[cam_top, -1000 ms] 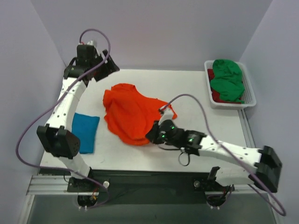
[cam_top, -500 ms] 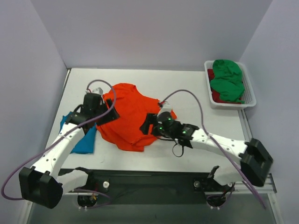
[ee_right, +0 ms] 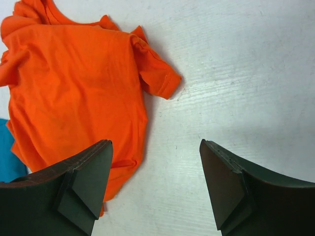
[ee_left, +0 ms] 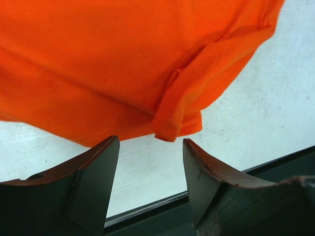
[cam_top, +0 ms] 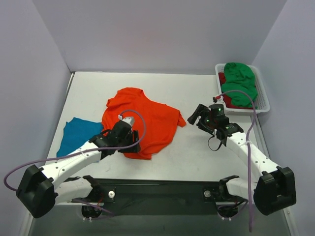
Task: Fold and stack the t-shirts
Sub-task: Flatten out the tshirt
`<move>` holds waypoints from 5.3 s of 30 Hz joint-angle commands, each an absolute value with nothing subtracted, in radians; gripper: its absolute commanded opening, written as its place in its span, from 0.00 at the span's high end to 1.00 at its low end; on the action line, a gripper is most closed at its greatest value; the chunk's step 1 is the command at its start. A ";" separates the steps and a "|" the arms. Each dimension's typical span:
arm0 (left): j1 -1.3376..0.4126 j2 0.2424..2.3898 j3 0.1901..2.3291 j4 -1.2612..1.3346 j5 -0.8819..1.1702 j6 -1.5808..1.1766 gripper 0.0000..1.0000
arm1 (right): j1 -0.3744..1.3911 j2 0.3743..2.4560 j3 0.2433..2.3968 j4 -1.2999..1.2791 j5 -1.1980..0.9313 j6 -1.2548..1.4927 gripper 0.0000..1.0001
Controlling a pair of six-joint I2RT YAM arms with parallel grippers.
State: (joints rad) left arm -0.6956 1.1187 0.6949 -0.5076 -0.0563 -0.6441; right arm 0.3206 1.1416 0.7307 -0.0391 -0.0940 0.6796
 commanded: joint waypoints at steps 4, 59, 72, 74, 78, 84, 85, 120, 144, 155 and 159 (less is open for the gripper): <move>-0.781 1.164 0.722 -0.408 -0.089 -0.588 0.35 | 0.307 1.232 0.779 -0.054 -0.173 0.638 0.29; -0.499 0.959 1.503 -0.698 -0.471 -0.462 1.00 | 0.052 1.237 1.279 -0.400 0.069 0.523 1.00; -0.497 0.902 1.666 -0.637 -0.580 -0.402 1.00 | 0.032 0.904 1.491 -0.542 0.081 0.390 1.00; -0.495 0.928 1.657 -0.597 -0.562 -0.397 1.00 | 0.034 0.929 1.503 -0.528 0.061 0.388 1.00; -0.494 1.043 1.632 -0.455 -0.540 -0.374 1.00 | 0.034 1.032 1.525 -0.464 -0.021 0.391 1.00; -0.368 1.257 1.702 -0.261 -0.382 -0.362 1.00 | 0.034 1.271 1.633 -0.327 -0.048 0.388 1.00; -0.339 1.287 1.722 -0.221 -0.309 -0.371 1.00 | 0.032 1.297 1.656 -0.299 -0.048 0.388 1.00; -0.018 1.069 0.450 0.091 0.031 -0.916 1.00 | 0.060 1.089 0.420 0.042 -0.241 0.660 0.45; -0.020 0.977 0.437 -0.055 0.000 -0.887 1.00 | 0.113 1.709 1.028 0.003 -0.086 0.552 0.63; -0.020 0.974 0.449 -0.072 0.000 -0.879 1.00 | 0.170 1.798 1.055 -0.038 -0.043 0.561 0.66; -0.020 0.963 0.448 -0.077 0.000 -0.877 1.00 | 0.160 1.766 1.002 -0.052 -0.014 0.584 0.83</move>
State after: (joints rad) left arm -0.0242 0.9867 0.4194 -0.0734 -0.0025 -0.8940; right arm 0.1696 1.7943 1.0260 -0.0006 -0.0708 0.5705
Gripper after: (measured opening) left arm 0.033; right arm 0.212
